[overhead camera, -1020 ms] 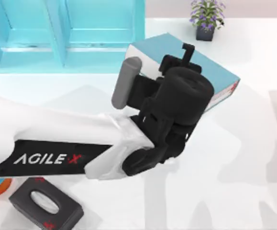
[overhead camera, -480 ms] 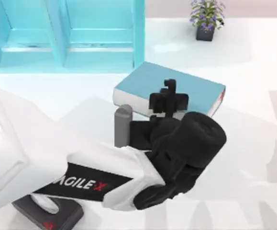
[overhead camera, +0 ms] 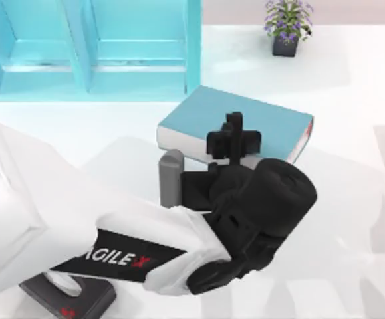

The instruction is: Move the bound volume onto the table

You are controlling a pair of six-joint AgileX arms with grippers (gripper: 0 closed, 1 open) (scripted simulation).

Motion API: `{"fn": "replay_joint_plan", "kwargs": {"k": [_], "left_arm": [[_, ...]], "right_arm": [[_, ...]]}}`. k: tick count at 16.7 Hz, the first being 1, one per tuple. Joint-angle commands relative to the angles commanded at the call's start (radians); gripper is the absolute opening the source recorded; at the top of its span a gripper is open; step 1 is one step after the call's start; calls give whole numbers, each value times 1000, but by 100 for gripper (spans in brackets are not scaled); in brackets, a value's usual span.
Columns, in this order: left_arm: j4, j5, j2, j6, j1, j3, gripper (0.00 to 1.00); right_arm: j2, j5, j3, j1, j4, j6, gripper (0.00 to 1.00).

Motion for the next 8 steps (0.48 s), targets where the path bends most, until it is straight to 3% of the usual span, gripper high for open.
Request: {"fn": "replay_joint_plan", "kwargs": {"k": [8], "left_arm": [[-4, -11, -2, -12, -12, -8, 0]], "right_arm": [[0, 0, 0, 0, 0, 0, 100]]}}
